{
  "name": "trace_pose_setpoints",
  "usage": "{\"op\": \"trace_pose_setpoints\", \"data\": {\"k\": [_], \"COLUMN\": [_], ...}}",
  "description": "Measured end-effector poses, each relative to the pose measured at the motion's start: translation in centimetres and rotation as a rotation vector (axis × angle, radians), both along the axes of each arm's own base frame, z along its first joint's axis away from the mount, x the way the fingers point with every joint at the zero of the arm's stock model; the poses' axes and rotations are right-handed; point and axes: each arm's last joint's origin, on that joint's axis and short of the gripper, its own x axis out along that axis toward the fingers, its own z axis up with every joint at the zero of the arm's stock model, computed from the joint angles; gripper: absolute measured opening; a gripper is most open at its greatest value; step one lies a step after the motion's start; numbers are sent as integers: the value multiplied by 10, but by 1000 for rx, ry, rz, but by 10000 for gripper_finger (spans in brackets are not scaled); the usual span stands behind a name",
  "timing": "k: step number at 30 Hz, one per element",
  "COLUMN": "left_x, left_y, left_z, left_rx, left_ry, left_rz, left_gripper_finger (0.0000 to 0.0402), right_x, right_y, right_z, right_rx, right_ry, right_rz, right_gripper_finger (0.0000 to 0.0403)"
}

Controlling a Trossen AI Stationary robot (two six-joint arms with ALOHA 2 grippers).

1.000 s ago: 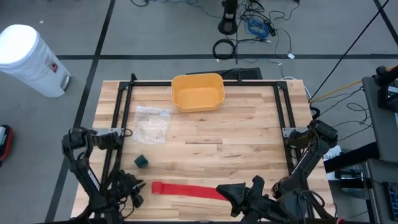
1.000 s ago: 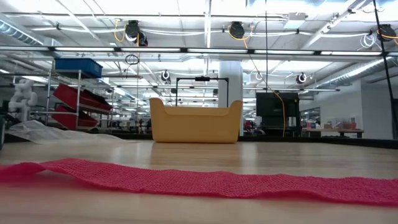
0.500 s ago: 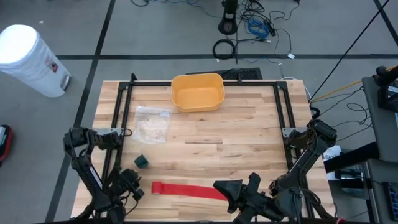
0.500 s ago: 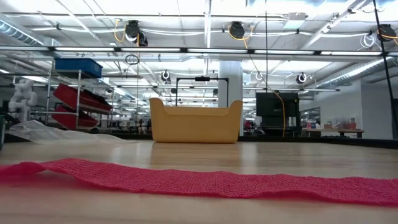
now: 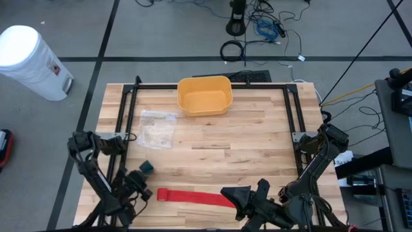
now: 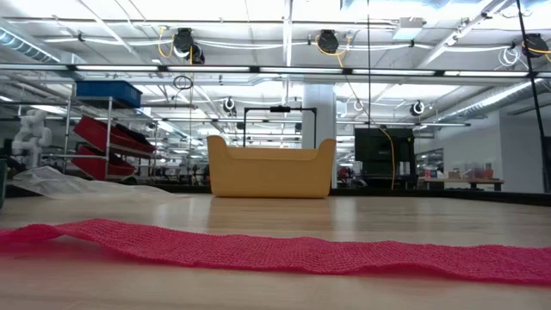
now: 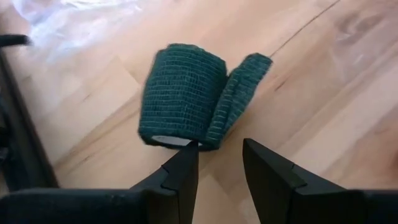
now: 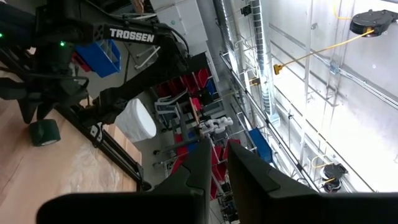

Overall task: Roll bandage
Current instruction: Roll the green bandage

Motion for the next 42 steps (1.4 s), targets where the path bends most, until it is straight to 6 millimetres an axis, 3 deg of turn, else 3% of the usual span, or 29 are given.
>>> {"op": "trace_pose_setpoints", "data": {"k": [12, 28, 34, 42], "left_x": [14, 21, 22, 31], "left_y": [9, 21, 21, 3], "left_z": [1, -4, -2, 13], "left_rx": [25, 79, 106, 87], "left_ry": [-35, -68, -108, 17], "left_rz": [51, 67, 25, -147], "left_gripper_finger": [176, 179, 179, 179], "right_x": [0, 0, 0, 0], "right_y": [0, 0, 0, 0], "right_z": [0, 0, -1, 0], "right_rx": [5, 6, 6, 16], "right_ry": [0, 0, 0, -4], "right_rz": [1, 1, 1, 1], "right_gripper_finger": [41, 41, 41, 41]}}
